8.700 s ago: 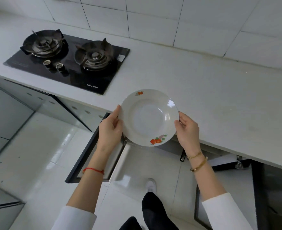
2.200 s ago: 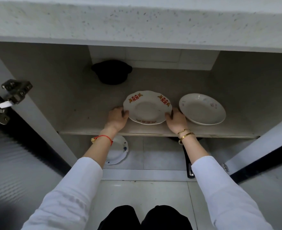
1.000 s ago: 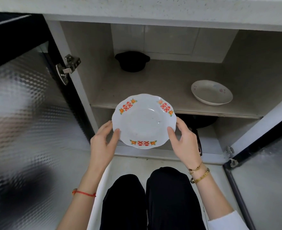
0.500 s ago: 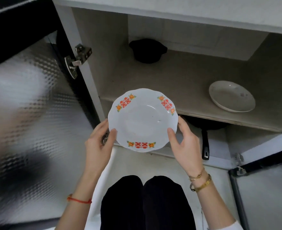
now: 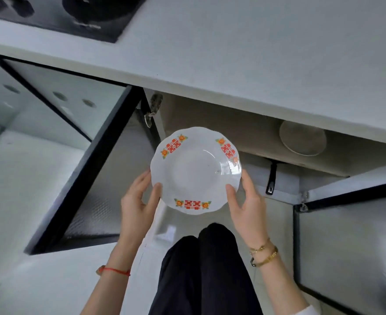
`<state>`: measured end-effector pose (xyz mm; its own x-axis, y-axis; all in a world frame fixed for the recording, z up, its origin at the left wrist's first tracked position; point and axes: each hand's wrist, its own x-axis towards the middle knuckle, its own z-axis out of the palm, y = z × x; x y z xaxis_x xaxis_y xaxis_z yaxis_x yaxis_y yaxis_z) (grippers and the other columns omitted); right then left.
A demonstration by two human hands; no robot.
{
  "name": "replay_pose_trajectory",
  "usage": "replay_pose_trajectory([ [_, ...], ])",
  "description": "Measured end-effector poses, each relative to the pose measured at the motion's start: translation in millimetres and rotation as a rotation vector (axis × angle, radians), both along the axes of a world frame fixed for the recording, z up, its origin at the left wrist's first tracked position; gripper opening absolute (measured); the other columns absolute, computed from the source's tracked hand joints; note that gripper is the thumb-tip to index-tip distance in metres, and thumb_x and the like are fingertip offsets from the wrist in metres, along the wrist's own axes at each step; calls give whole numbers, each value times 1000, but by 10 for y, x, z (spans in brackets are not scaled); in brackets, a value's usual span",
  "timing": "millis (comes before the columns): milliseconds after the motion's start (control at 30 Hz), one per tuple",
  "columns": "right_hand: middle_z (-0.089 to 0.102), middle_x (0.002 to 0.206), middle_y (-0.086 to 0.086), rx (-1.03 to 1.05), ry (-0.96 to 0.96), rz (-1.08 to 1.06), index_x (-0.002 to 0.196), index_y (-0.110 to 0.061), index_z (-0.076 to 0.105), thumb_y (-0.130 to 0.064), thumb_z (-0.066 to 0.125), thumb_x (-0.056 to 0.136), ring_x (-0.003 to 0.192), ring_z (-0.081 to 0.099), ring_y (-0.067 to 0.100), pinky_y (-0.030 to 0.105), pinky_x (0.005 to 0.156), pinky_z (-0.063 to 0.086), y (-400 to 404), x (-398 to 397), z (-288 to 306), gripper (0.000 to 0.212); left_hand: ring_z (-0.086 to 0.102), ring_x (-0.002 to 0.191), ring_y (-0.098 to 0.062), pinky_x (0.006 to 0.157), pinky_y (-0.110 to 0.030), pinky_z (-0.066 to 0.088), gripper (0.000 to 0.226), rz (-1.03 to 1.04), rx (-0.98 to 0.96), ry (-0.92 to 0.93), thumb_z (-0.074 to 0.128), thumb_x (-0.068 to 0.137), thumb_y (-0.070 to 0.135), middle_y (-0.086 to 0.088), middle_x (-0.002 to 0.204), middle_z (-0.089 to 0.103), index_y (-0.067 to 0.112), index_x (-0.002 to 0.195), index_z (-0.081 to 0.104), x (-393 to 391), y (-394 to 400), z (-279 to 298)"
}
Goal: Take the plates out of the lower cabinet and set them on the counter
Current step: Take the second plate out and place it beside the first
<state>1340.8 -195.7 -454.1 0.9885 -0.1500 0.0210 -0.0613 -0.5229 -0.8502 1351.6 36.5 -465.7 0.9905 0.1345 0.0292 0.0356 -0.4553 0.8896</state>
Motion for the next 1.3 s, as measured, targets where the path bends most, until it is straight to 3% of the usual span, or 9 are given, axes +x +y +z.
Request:
replay_pose_trajectory([
  [167, 58, 129, -10, -14, 23, -4, 145, -18, 35, -28, 50, 96, 96, 62, 9, 7, 79, 49, 81, -311, 879, 52, 49, 129, -5, 109, -35, 42, 36, 1, 16, 22, 56, 95, 30, 10, 137, 56, 22, 130, 61, -296, 73, 950],
  [267, 61, 123, -13, -18, 11, 2, 145, -17, 35, -26, 50, 96, 75, 56, 2, 3, 66, 46, 104, -427, 1422, 51, 47, 131, -7, 109, -41, 42, 36, -8, 21, 24, 53, 96, 31, 10, 139, 54, 23, 131, 60, -412, 96, 1527],
  [433, 48, 114, -38, 14, -46, 16, 140, -17, 42, -21, 51, 96, 97, 53, -22, -2, 75, 42, 97, -553, 2190, 45, 47, 131, -6, 108, -37, 43, 34, -47, 24, -12, 53, 97, 31, 21, 135, 54, 27, 130, 61, -521, 145, 2327],
  [533, 52, 111, -37, 1, -88, -7, 138, -24, 42, -21, 53, 96, 78, 57, -18, -2, 65, 42, 87, -603, 2486, 43, 46, 131, -3, 107, -20, 40, 34, -66, 39, -46, 52, 96, 33, 30, 130, 51, 28, 128, 62, -517, 145, 2632],
  [667, 54, 112, -35, -10, -128, -46, 139, -25, 42, -23, 53, 96, 80, 57, -18, -3, 67, 40, 18, -614, 2720, 45, 43, 128, 9, 101, -4, 35, 33, -113, 27, -74, 53, 97, 31, 27, 130, 52, 27, 128, 62, -449, 82, 2897],
  [900, 65, 108, -15, -46, -167, -101, 134, -20, 49, -20, 55, 94, 80, 58, -11, -2, 69, 38, -271, -408, 2843, 41, 52, 103, 18, 84, 1, 38, 28, -201, -1, -123, 54, 97, 24, 27, 125, 55, 25, 123, 65, -120, -199, 3056],
  [1000, 63, 106, -20, -29, -162, -119, 134, -21, 48, -21, 55, 94, 78, 56, -17, -3, 67, 39, -441, -214, 2821, 40, 56, 89, 8, 80, -4, 43, 29, -228, -11, -110, 53, 97, 27, 25, 124, 57, 27, 124, 64, 129, -375, 3062],
  [1100, 59, 104, -25, -29, -159, -126, 133, -23, 48, -24, 54, 94, 82, 57, -17, -2, 69, 42, -668, 62, 2798, 39, 58, 106, 5, 85, -6, 44, 30, -236, -11, -110, 53, 97, 26, 17, 127, 59, 25, 125, 64, 443, -591, 3051],
  [1300, 55, 112, -33, -32, -169, -141, 131, -28, 47, -26, 53, 94, 98, 54, -20, -3, 76, 41, -1229, 872, 2791, 37, 55, 122, -12, 104, -32, 45, 32, -236, 11, -85, 53, 97, 26, 7, 132, 60, 20, 127, 63, 1266, -1156, 3032],
])
